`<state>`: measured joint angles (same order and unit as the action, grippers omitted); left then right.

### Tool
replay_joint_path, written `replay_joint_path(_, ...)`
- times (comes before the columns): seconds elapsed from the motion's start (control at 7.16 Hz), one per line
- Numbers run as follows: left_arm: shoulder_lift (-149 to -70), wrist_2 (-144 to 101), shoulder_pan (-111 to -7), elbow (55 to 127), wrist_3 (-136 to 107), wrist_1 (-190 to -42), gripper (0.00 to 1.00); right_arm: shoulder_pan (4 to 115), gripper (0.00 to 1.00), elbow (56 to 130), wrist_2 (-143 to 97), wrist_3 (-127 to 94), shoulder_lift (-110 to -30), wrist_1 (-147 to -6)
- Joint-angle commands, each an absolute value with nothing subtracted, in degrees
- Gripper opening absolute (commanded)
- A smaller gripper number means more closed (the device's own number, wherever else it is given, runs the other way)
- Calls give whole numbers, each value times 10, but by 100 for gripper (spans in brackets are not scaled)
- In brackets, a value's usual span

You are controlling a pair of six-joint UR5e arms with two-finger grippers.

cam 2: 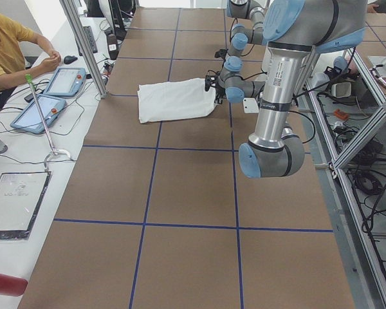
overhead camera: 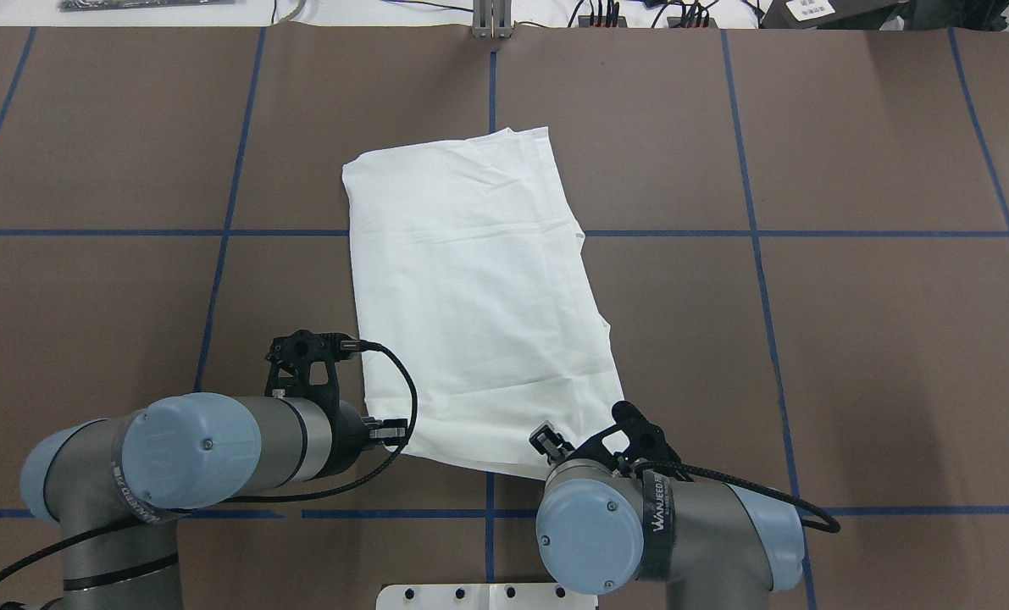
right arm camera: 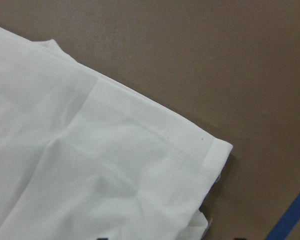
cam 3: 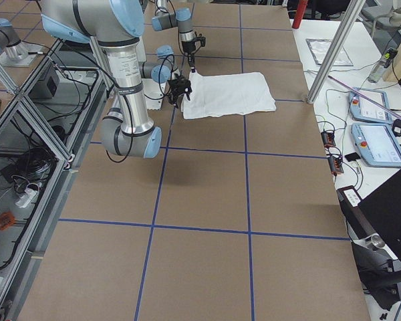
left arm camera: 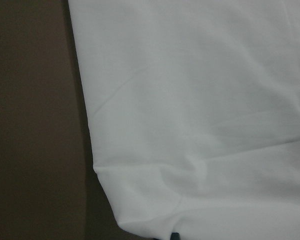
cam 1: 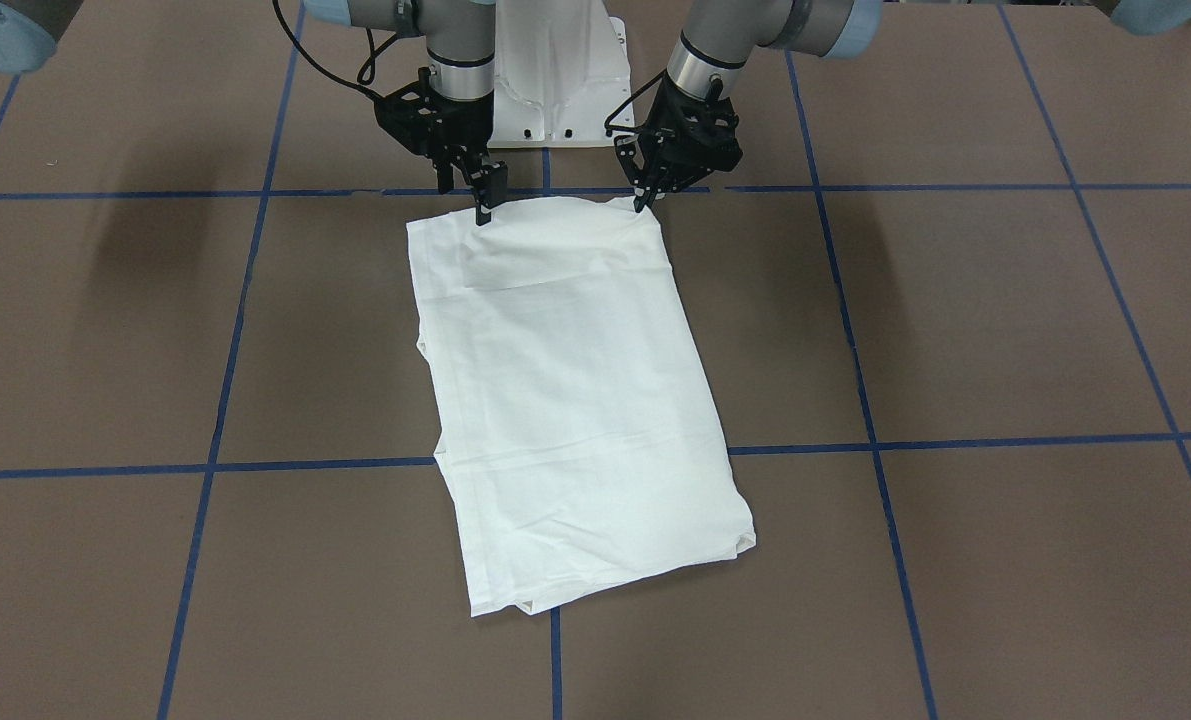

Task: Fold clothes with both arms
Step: 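Grasp the near edge of the shirt with both grippers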

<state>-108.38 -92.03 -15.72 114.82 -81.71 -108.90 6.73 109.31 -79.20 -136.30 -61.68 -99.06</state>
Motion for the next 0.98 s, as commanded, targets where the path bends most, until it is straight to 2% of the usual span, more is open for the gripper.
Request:
replay_joint_path(0.0,-1084,-920,-157,1149,-817,-1089,0,67,88,1081,-784,-1369,-613,-991)
replay_joint_path(0.28,-1084,-920,-157,1150,-817,-1089,0,67,85,1069,-773,-1372,-609,-990)
replay_joint_path(0.56,-1085,-920,-156,1150,-818,-1089,0,67,72,1056,-760,-1383,-599,-990)
replay_joint_path(0.84,-1085,-920,-157,1150,-817,-1089,0,68,65,1053,-750,-1389,-599,-976)
